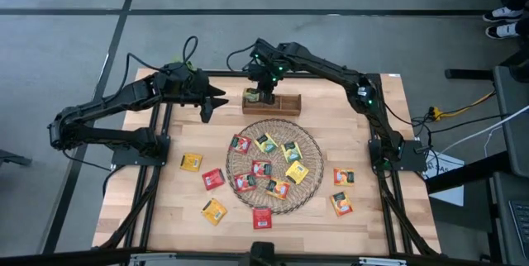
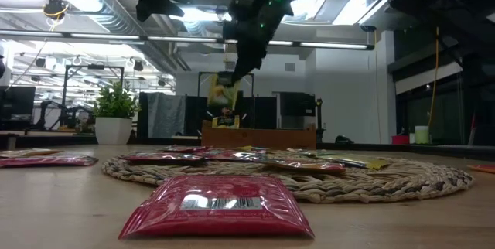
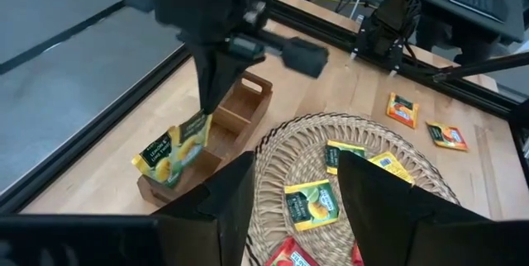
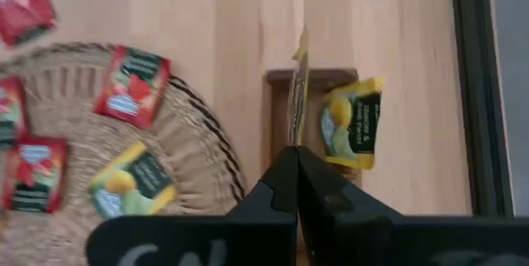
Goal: Pick & Place Tea
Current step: Put the yellow tea bag into the left of the wooden organizer
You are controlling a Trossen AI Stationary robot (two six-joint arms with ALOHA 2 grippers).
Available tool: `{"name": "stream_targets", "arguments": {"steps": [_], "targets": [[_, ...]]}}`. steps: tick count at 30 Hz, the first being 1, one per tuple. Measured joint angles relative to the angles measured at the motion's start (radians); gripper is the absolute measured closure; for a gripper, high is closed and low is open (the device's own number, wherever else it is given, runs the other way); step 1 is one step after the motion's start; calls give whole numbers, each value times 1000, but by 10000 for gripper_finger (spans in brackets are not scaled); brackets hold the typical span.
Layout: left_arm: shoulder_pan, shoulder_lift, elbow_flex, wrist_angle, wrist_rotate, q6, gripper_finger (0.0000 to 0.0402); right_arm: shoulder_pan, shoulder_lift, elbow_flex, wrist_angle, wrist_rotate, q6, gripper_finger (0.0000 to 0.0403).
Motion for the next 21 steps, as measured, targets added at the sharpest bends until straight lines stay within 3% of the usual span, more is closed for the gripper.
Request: {"name": "stream_targets", "arguments": {"steps": [21], "targets": [[0,0,0,0,-21,2,233,-30,63,0,7,11,-77,403]]}}
